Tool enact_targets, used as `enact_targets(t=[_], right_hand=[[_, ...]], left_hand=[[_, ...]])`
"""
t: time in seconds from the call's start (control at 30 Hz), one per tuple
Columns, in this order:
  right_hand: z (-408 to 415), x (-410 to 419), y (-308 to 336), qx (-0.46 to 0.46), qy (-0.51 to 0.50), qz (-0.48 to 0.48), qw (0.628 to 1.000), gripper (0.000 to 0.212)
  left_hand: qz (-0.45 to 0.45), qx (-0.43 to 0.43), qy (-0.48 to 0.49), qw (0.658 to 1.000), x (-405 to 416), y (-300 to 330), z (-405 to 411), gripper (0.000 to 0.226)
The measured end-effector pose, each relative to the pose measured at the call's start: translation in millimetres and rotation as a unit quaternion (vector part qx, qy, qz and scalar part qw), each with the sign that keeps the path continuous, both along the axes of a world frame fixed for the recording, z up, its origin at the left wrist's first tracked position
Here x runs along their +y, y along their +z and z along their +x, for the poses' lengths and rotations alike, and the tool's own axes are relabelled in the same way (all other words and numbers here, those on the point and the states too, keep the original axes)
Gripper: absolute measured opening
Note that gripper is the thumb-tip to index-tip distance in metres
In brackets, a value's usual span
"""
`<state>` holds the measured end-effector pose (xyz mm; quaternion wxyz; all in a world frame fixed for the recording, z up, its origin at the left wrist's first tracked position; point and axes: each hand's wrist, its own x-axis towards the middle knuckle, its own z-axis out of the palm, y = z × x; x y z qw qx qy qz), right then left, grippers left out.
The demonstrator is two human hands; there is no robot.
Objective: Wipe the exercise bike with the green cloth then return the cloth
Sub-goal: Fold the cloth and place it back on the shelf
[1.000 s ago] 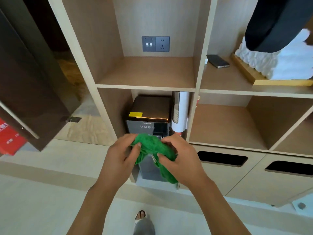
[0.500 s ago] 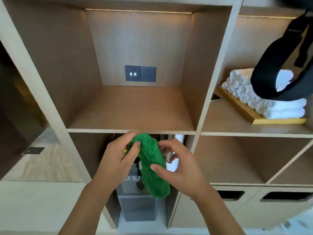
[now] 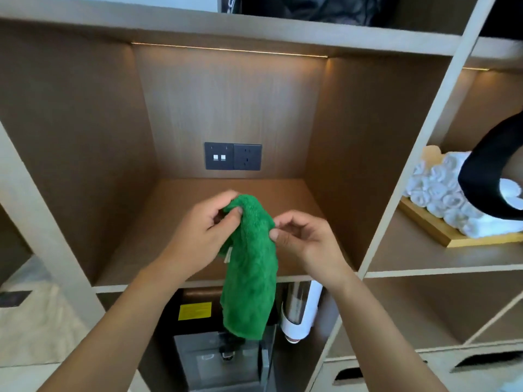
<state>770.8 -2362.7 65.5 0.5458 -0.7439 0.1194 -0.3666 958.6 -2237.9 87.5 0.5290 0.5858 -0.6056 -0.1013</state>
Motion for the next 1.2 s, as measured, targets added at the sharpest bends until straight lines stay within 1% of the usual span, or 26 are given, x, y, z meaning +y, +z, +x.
enact_targets(t=[0.03,0.13,0.2,0.3,0.37,0.47,0.5,0.57,0.6,0.63,0.7,0.73,0.77,0.8,0.87,0.9,0.93,1.03,1.1,1.13,1.2], right_hand=[[5,-8,3,0.0,-0.021,-0.01,1.0,0.003],[18,-32,14,-0.009,-0.075,-0.062,0.995,0.014],[30,-48,20,-0.008,-0.088,-0.06,0.994,0.009],[50,-70,22,0.034,-0.104,-0.067,0.992,0.016],[63,-83,18,0.04,-0.115,-0.072,0.99,0.016],[77,-95,3,0.065,-0.159,-0.082,0.982,0.016],[80,-98,-5,0.09,-0.186,-0.1,0.973,0.017],[82,-98,-15,0.145,-0.251,-0.172,0.941,0.019],[82,-97,-17,0.156,-0.275,-0.211,0.925,0.021],[80,-95,-17,0.148,-0.287,-0.251,0.913,0.022],[78,-84,-13,0.111,-0.258,-0.323,0.904,0.022],[76,-74,-10,0.108,-0.214,-0.332,0.913,0.023],[74,-64,-9,0.13,-0.16,-0.325,0.923,0.027],[73,-54,-10,0.18,-0.113,-0.32,0.923,0.036],[70,-41,-15,0.291,-0.06,-0.335,0.894,0.056],[67,-38,-17,0.319,-0.048,-0.343,0.882,0.061],[64,-37,-17,0.325,-0.041,-0.341,0.881,0.06],[57,-37,-14,0.278,-0.051,-0.352,0.892,0.031],[54,-35,-15,0.24,-0.084,-0.345,0.903,0.023],[53,-34,-15,0.223,-0.104,-0.336,0.909,0.021],[53,-31,-13,0.185,-0.136,-0.325,0.917,0.018]], left_hand=[[0.002,-0.001,0.002,1.0,-6,1,10,0.017],[0.004,-0.018,0.017,1.0,-25,1,41,0.017],[-0.001,-0.038,0.037,0.999,-39,-1,56,0.013],[-0.004,-0.064,0.089,0.994,-62,-4,73,0.011],[-0.007,-0.057,0.116,0.992,-74,-8,83,0.011],[-0.007,-0.017,0.147,0.989,-84,-25,93,0.005],[-0.001,-0.013,0.16,0.987,-85,-31,94,0.002],[0.0,-0.027,0.189,0.982,-90,-39,94,0.005],[-0.002,-0.029,0.199,0.98,-93,-40,94,0.008],[0.004,-0.032,0.212,0.977,-94,-40,95,0.01],[0.047,-0.053,0.247,0.966,-92,-41,100,0.014],[0.079,-0.068,0.261,0.96,-90,-42,102,0.018],[0.106,-0.082,0.269,0.954,-88,-43,103,0.022],[0.121,-0.09,0.272,0.951,-87,-44,104,0.025],[0.096,-0.094,0.254,0.958,-84,-44,105,0.026],[0.074,-0.094,0.232,0.965,-82,-44,104,0.024],[0.063,-0.091,0.197,0.974,-81,-42,102,0.022],[0.086,-0.07,0.079,0.991,-73,-40,96,0.014],[0.103,-0.036,0.021,0.994,-64,-39,93,0.008],[0.118,-0.029,-0.003,0.993,-58,-39,91,0.017],[0.15,-0.06,-0.022,0.987,-47,-44,84,0.044]])
